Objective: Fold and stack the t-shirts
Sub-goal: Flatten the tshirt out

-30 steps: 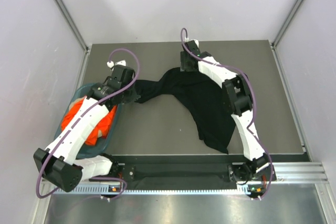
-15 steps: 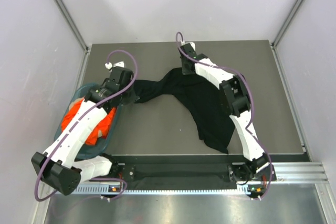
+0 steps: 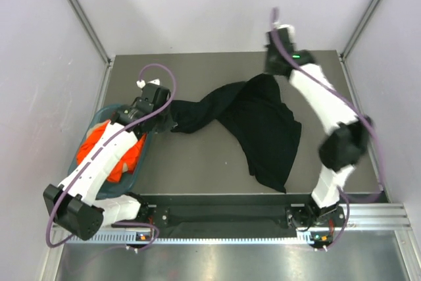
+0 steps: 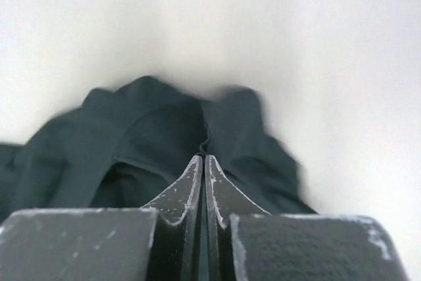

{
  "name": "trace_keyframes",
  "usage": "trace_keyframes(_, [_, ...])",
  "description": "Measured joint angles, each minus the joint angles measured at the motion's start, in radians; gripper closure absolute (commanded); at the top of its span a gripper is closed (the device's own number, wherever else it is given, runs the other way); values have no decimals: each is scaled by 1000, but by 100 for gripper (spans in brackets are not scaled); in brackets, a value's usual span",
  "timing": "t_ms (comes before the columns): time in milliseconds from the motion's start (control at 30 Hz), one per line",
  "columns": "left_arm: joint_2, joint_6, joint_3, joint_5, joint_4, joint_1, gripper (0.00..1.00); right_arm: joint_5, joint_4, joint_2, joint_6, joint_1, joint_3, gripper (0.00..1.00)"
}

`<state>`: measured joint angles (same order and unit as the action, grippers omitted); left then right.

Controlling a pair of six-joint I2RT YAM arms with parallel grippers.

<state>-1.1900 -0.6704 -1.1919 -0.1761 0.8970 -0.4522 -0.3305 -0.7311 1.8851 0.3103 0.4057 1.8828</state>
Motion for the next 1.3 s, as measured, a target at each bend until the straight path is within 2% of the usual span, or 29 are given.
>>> trace_keyframes(233, [-23, 10, 3, 33, -2, 0, 100, 72, -74, -717, 29, -243, -514, 100])
trace_keyframes(333, [-21, 13, 21, 44, -8, 0, 100, 101, -166, -919, 34, -256, -684, 100])
trace_keyframes(467, [-9, 19, 71, 58, -7, 0, 100, 139, -262, -1039, 60, -258, -842, 100])
trace_keyframes(700, [-59, 35, 136, 94, -5, 0, 100, 220, -336, -1090, 113, -258, -1013, 100])
trace_keyframes(867, [-150, 40, 131, 97, -5, 0, 100, 340, -308, -1046, 120, -258, -1065, 100])
trace_keyframes(967, [-150, 36, 113, 70, 6, 0, 100, 384, -282, -978, 122, -259, -1074, 74])
trace_keyframes(1000, [-148, 32, 101, 50, 7, 0, 100, 383, -272, -954, 125, -259, -1073, 60])
trace_keyframes(1100, [-127, 11, 60, -35, 20, 0, 100, 383, -243, -849, 113, -280, -1049, 44])
trace_keyframes(1300, [-10, -31, -24, -254, 77, 0, 100, 399, -172, -620, 92, -381, -977, 40])
